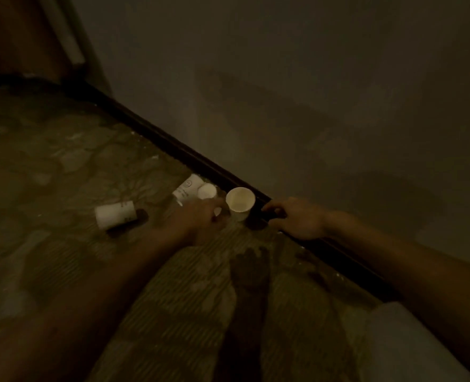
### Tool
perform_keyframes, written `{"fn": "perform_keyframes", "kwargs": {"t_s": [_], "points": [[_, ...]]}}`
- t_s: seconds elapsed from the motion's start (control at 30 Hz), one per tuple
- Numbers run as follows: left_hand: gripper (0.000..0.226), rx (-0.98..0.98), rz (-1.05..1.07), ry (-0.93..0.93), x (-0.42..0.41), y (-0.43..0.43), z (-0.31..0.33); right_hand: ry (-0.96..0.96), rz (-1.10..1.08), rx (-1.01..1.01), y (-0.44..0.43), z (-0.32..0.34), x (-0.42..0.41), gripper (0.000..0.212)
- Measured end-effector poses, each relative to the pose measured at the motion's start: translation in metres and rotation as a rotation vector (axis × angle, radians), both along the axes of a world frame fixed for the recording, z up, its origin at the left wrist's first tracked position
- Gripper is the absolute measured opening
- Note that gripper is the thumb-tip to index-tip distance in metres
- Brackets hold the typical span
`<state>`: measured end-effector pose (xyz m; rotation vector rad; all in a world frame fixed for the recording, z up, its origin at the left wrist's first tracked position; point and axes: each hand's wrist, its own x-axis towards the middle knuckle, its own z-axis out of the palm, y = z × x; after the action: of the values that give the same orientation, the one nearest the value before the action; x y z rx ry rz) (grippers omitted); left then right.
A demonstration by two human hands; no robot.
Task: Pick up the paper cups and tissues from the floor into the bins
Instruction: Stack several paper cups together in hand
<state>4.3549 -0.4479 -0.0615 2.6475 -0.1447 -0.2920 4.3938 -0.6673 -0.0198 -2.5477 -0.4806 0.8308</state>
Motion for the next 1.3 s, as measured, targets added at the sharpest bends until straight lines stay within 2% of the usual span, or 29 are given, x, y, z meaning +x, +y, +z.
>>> {"fn": "perform_keyframes", "kwargs": {"t_s": [0.1, 0.27, 0.33, 0.4, 0.47, 0.63, 0.7, 0.87, 0.97, 1.03, 1.13, 1.2, 1.3], "points": [[0.040, -0.094, 0.046, 0.014, 0.017, 0.001, -0.047, 0.052, -0.005, 0.005, 0.027, -0.037, 0.024, 0.054], [0.070, -0.167, 0.077, 0.081, 0.041, 0.005, -0.086, -0.035, -0.048, -0.084, 0.056, -0.081, 0.047, 0.066], [0.075, -0.185, 0.080, 0.088, 0.053, 0.011, -0.092, -0.073, -0.091, -0.094, 0.063, -0.093, 0.054, 0.064], [0.072, -0.190, 0.081, 0.084, 0.061, 0.016, -0.097, -0.180, -0.097, -0.133, 0.069, -0.100, 0.057, 0.052], [0.063, -0.155, 0.071, 0.041, 0.061, 0.021, -0.103, -0.329, 0.000, -0.167, 0.076, -0.104, 0.056, 0.038], [0.024, -0.148, -0.036, -0.118, 0.045, 0.041, -0.109, -0.570, 0.126, -0.072, 0.086, -0.104, 0.054, 0.034], [0.021, -0.170, -0.064, -0.163, 0.032, 0.049, -0.108, -0.545, 0.183, -0.041, 0.089, -0.101, 0.052, 0.037], [0.019, -0.227, 0.024, -0.271, 0.007, 0.090, -0.106, -0.433, 0.229, 0.011, 0.131, -0.103, 0.040, 0.041], [0.025, -0.130, 0.066, -0.371, 0.003, 0.112, -0.106, -0.374, 0.192, 0.019, 0.153, -0.109, 0.030, 0.031], [0.039, -0.030, 0.162, -0.429, 0.007, 0.132, -0.108, -0.340, 0.182, -0.023, 0.161, -0.113, 0.027, 0.029], [0.064, 0.147, 0.333, -0.334, 0.016, 0.187, -0.111, -0.353, 0.197, -0.039, 0.186, -0.121, 0.026, 0.038], [0.082, 0.254, 0.373, -0.177, 0.021, 0.229, -0.113, -0.349, 0.211, -0.025, 0.205, -0.125, 0.027, 0.043], [0.097, 0.292, 0.370, 0.056, 0.026, 0.262, -0.114, -0.282, 0.207, 0.066, 0.218, -0.131, 0.030, 0.052]]}}
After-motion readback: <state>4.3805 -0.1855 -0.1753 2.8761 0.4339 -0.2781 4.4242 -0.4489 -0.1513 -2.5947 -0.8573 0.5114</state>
